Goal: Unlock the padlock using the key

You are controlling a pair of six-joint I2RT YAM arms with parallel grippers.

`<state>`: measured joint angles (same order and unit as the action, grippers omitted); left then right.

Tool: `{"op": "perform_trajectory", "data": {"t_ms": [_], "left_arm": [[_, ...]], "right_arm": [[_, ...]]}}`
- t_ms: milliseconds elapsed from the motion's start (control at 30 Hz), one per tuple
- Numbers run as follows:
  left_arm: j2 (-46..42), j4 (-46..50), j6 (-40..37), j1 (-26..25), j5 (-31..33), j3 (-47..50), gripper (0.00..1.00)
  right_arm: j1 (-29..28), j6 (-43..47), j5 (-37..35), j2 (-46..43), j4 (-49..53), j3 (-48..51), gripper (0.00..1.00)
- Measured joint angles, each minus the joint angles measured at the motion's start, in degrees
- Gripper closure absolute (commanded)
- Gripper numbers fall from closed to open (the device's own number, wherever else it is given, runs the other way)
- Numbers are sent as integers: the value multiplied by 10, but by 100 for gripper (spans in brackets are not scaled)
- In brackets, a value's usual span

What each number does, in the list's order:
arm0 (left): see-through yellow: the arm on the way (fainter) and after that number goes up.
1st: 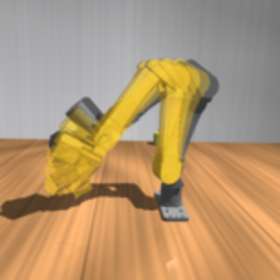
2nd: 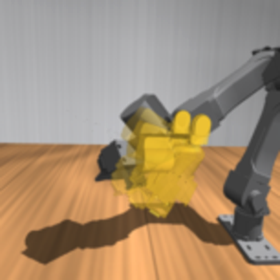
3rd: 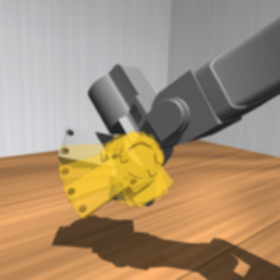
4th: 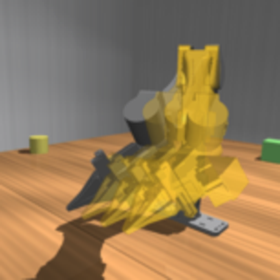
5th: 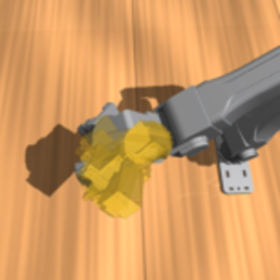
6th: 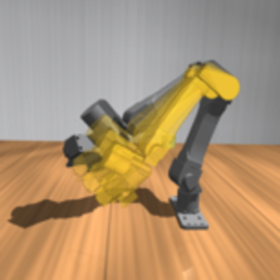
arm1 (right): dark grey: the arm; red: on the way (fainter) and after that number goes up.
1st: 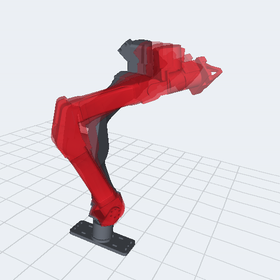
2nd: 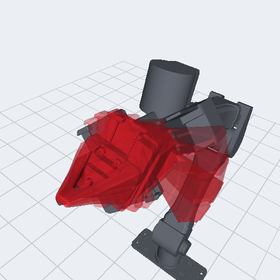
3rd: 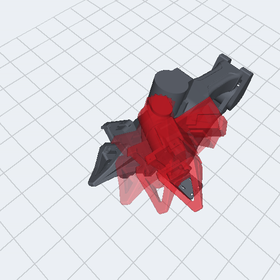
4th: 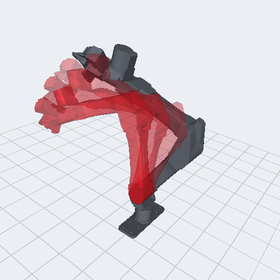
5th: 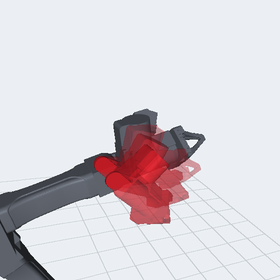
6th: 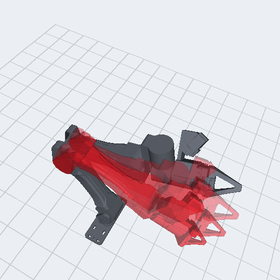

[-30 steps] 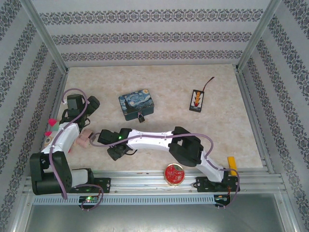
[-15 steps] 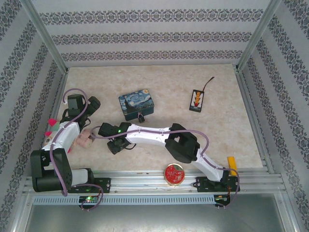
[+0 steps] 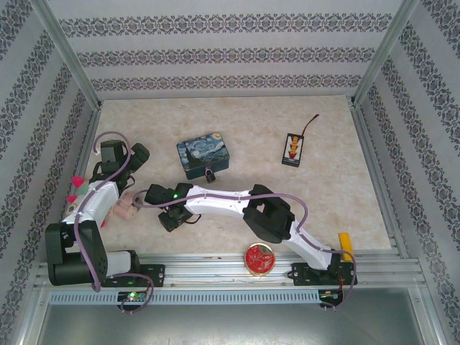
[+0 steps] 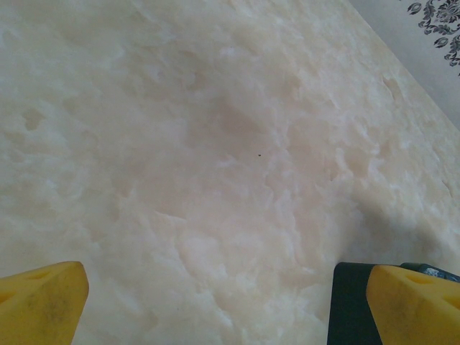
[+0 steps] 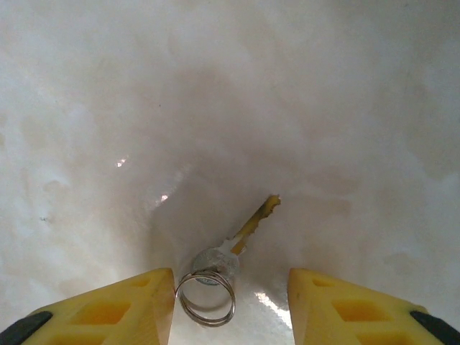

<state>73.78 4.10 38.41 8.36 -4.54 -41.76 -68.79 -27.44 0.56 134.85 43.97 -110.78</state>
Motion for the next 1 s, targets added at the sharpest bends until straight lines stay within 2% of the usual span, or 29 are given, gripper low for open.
{"op": "perform_trajectory", "data": {"t_ms": [267, 600, 900, 1000], "left_arm": [[0, 0, 0, 0, 0, 0, 1], [-6, 0, 0, 0, 0, 0, 1], [-11, 0, 0, 0, 0, 0, 1], [-11, 0, 0, 0, 0, 0, 1]], "right_arm": [[-9, 5, 3, 0, 15, 0, 58], [-8, -3, -5, 0, 21, 0, 74], [-4, -19, -12, -20, 9, 31, 99], [-1, -22, -16, -30, 4, 46, 100]]}}
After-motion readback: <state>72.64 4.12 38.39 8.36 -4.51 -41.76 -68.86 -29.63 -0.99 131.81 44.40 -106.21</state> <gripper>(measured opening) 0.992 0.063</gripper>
